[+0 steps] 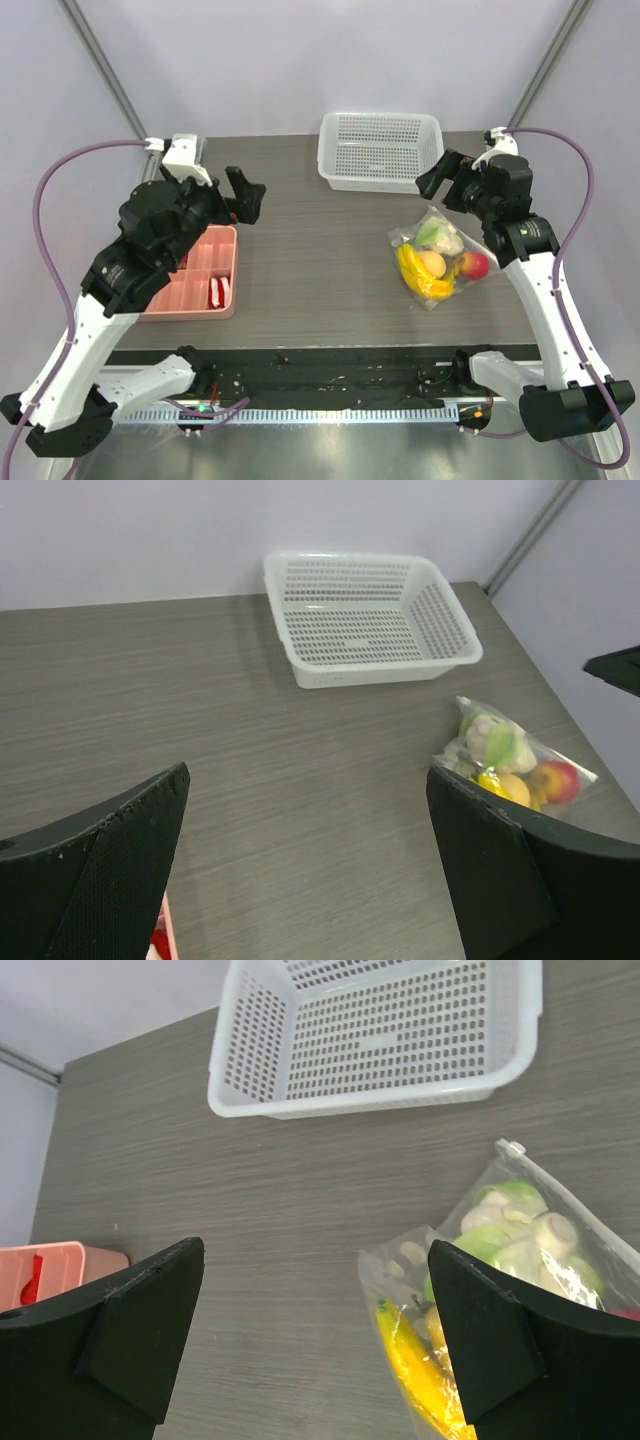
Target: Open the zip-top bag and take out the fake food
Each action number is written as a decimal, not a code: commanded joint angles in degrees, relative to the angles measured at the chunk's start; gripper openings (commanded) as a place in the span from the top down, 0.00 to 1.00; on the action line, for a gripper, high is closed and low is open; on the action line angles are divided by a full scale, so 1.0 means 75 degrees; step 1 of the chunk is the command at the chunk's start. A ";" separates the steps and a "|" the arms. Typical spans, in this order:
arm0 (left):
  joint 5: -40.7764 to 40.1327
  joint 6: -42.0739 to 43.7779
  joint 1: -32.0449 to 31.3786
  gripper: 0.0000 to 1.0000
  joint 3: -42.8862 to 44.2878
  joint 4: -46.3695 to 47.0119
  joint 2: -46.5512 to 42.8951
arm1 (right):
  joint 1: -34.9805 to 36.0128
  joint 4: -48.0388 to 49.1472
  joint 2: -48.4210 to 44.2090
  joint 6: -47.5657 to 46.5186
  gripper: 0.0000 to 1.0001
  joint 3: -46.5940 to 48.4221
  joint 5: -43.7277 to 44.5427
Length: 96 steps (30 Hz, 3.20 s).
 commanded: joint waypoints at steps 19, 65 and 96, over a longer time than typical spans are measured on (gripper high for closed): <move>0.2287 -0.1944 -0.2954 0.00 0.2620 0.2859 0.8616 | 0.0329 -0.2286 -0.0375 -0.0025 0.00 0.1072 0.3584; 0.0602 -0.1464 -0.1349 0.33 -0.2756 0.2226 0.4366 | 0.0048 0.3478 0.1651 0.1579 0.00 -0.4013 -0.3037; 0.2685 -0.2120 -0.1748 0.28 -0.3809 0.4217 0.2984 | 0.0563 0.7136 0.2964 0.3314 0.43 -0.5280 -0.4280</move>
